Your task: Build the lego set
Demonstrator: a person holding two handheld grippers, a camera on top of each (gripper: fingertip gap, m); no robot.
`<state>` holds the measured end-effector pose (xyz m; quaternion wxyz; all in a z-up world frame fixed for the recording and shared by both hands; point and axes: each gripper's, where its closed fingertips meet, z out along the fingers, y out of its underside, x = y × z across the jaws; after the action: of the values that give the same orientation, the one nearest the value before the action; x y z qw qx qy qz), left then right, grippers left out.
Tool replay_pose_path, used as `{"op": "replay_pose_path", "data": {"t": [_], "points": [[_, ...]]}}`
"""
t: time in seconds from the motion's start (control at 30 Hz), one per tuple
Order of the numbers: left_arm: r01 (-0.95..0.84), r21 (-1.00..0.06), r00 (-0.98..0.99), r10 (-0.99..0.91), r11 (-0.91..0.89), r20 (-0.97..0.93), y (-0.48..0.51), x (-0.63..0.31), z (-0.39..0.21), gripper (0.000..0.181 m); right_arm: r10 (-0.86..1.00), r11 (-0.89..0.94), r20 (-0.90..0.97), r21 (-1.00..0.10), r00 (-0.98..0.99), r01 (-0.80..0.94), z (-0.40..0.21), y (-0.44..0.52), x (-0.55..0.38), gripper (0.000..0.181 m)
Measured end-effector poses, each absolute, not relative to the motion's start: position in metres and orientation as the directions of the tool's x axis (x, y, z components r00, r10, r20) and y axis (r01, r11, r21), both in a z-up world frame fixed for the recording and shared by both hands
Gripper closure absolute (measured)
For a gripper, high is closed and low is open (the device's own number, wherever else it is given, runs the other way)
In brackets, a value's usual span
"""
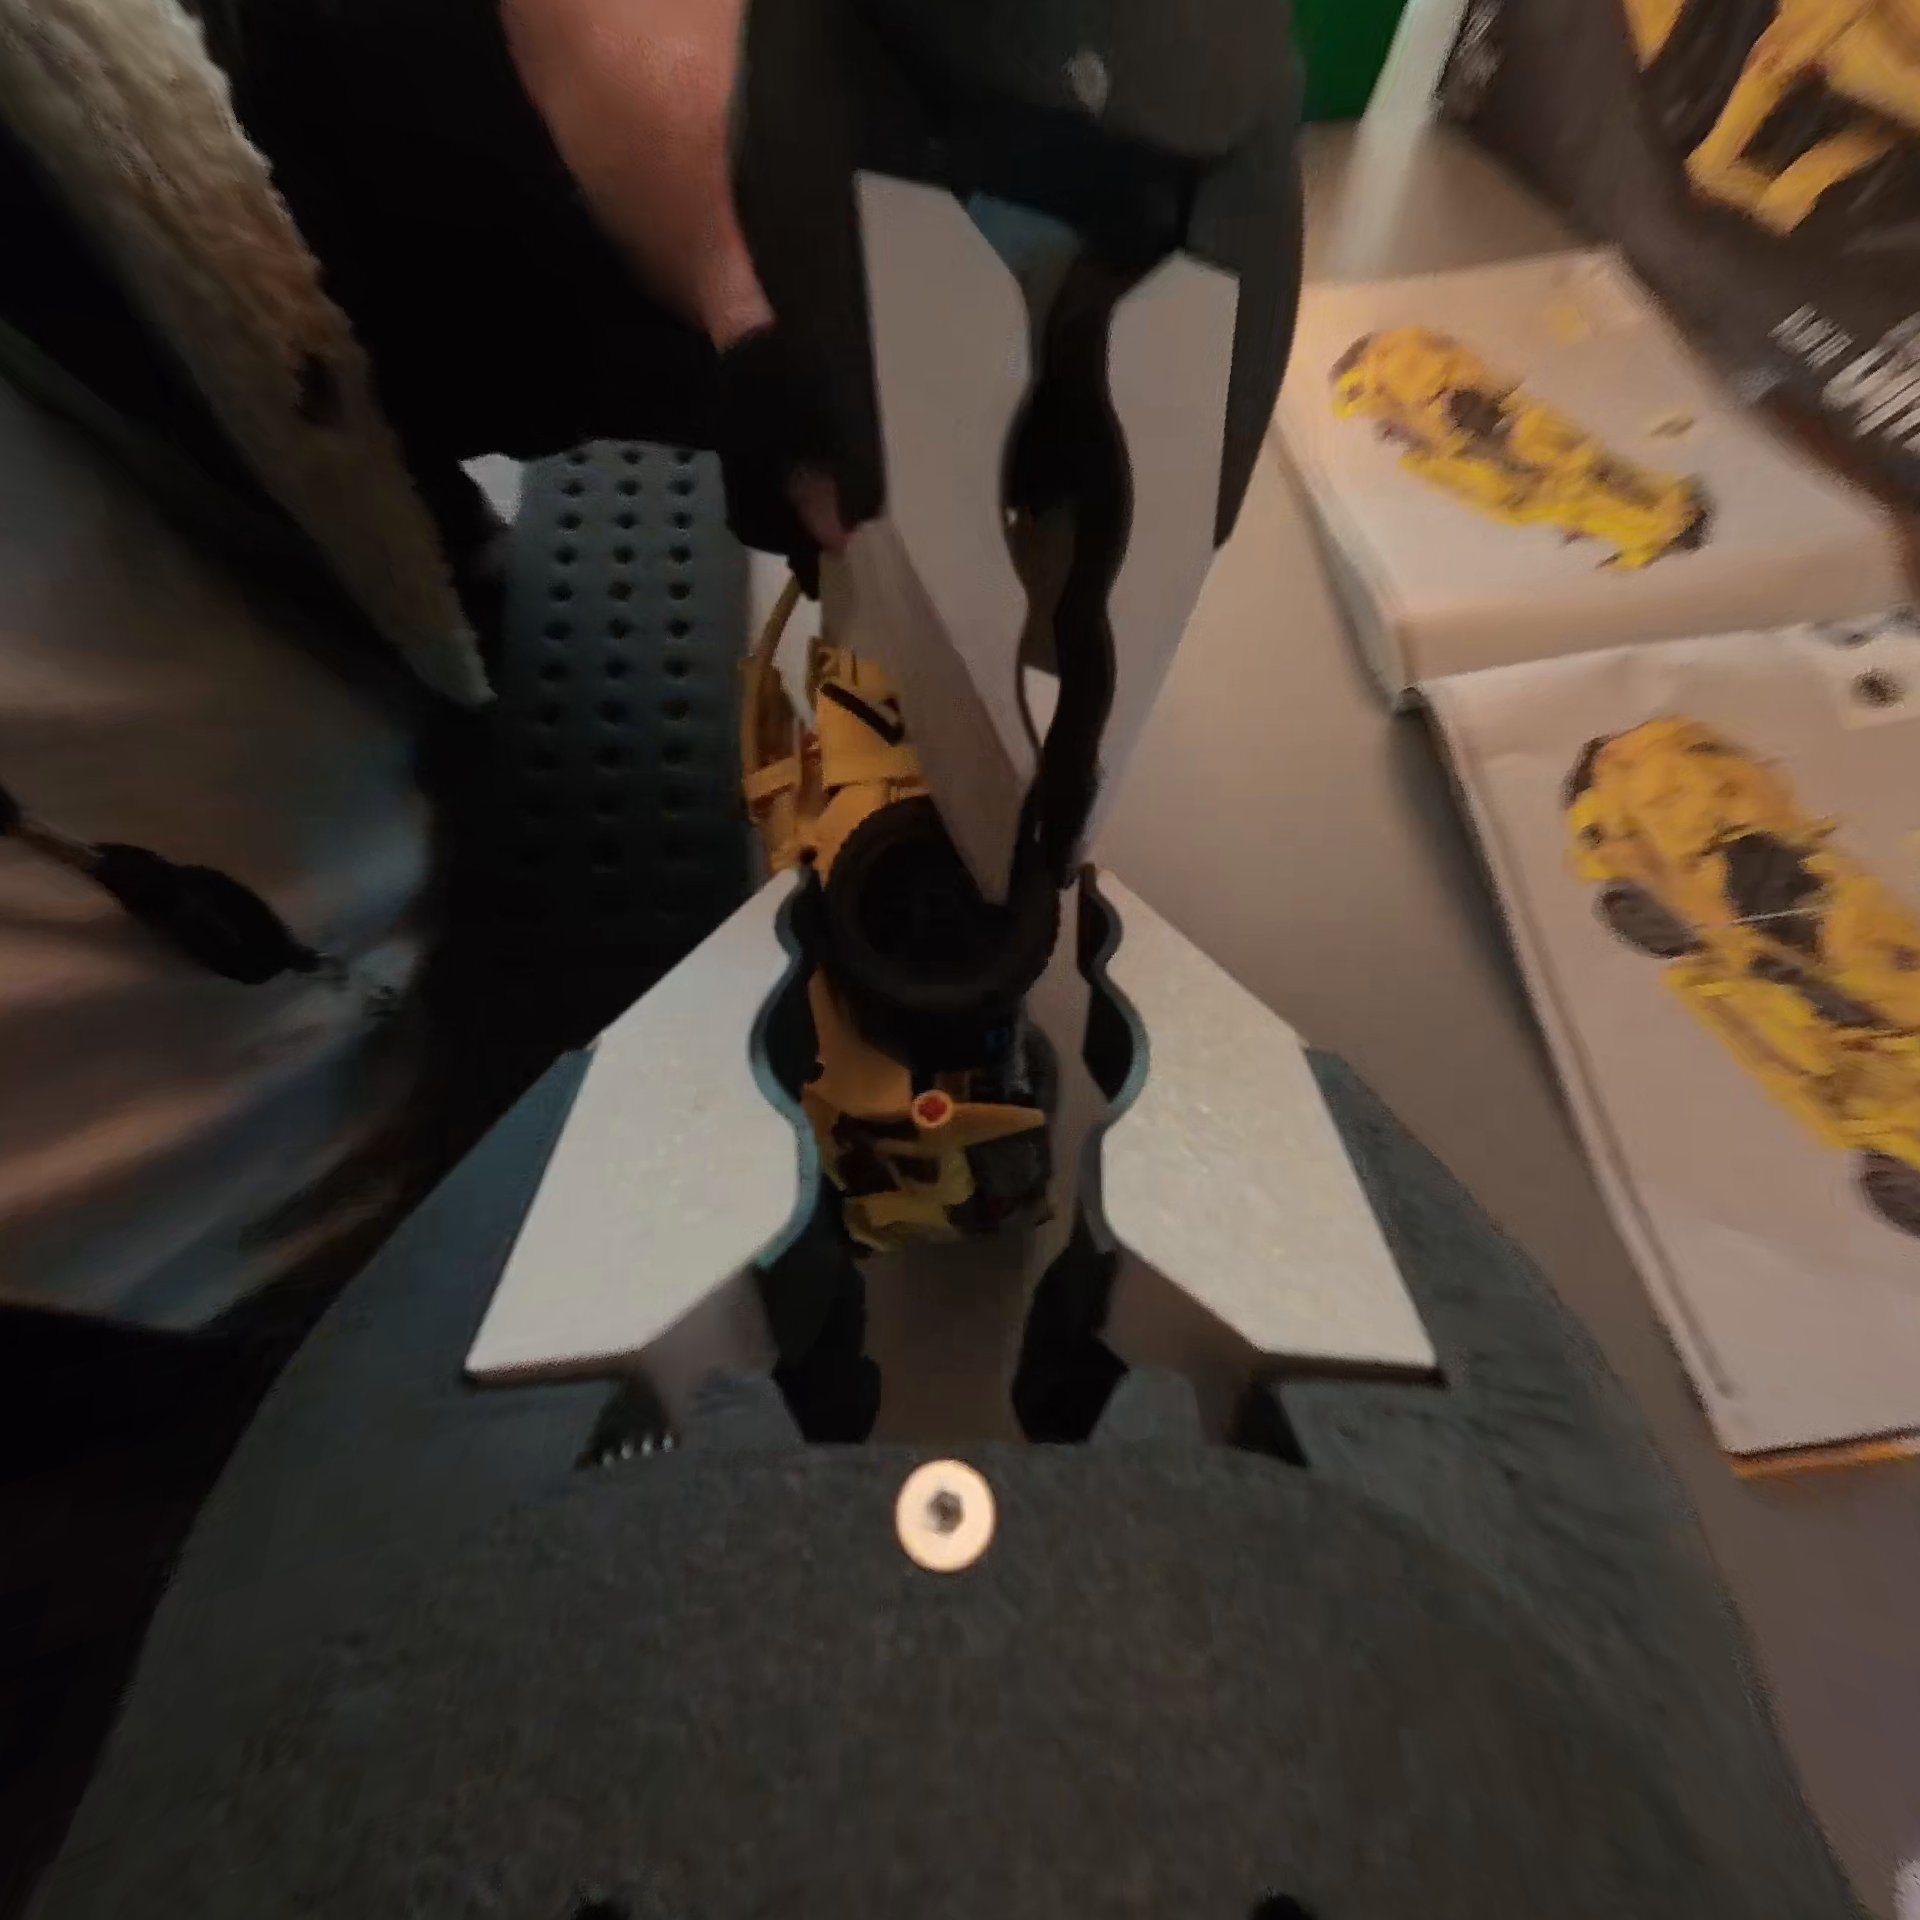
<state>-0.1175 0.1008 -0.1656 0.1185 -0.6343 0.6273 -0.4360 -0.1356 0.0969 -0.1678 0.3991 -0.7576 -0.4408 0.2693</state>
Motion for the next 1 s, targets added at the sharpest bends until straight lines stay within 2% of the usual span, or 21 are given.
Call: {"op": "replay_pose_path", "data": {"t": [0.1,0.23,0.33,0.43,0.63,0.73,0.83,0.93,1.0], "points": [[-0.704,-0.686,-0.161,-0.900,-0.183,0.405,0.101,-0.117,-0.168,0.172,0.859,-0.214,0.068,-0.853,0.507,0.476,-0.164,0.095,-0.134,0.136],[-0.693,-0.704,-0.174,-0.911,-0.156,0.374,0.100,-0.119,-0.167,0.172,0.831,-0.307,0.010,-0.826,0.556,0.473,-0.174,0.092,-0.134,0.124],[-0.681,-0.719,-0.187,-0.916,-0.139,0.354,0.100,-0.120,-0.166,0.172,0.801,-0.374,-0.101,-0.855,0.590,0.360,-0.163,0.093,-0.136,0.120],[-0.672,-0.728,-0.192,-0.919,-0.133,0.345,0.100,-0.121,-0.165,0.172,0.760,-0.479,-0.231,-0.831,0.607,0.284,-0.163,0.091,-0.137,0.129],[-0.665,-0.737,-0.209,-0.917,-0.121,0.339,0.098,-0.123,-0.164,0.172,0.751,-0.425,-0.053,-0.802,0.658,0.420,-0.175,0.090,-0.135,0.138],[-0.646,-0.759,-0.237,-0.923,-0.083,0.303,0.097,-0.124,-0.162,0.172,0.767,-0.314,0.102,-0.802,0.633,0.509,-0.174,0.091,-0.135,0.139],[-0.652,-0.754,-0.245,-0.917,-0.085,0.315,0.095,-0.125,-0.163,0.172,0.774,-0.357,-0.004,-0.828,0.633,0.432,-0.175,0.088,-0.136,0.139],[-0.645,-0.761,-0.246,-0.924,-0.070,0.293,0.096,-0.124,-0.163,0.172,0.782,-0.336,0.025,-0.824,0.623,0.455,-0.176,0.090,-0.135,0.140],[-0.643,-0.763,-0.233,-0.931,-0.070,0.282,0.099,-0.123,-0.164,0.172,0.778,-0.365,-0.022,-0.829,0.628,0.423,-0.176,0.092,-0.134,0.139]]}}
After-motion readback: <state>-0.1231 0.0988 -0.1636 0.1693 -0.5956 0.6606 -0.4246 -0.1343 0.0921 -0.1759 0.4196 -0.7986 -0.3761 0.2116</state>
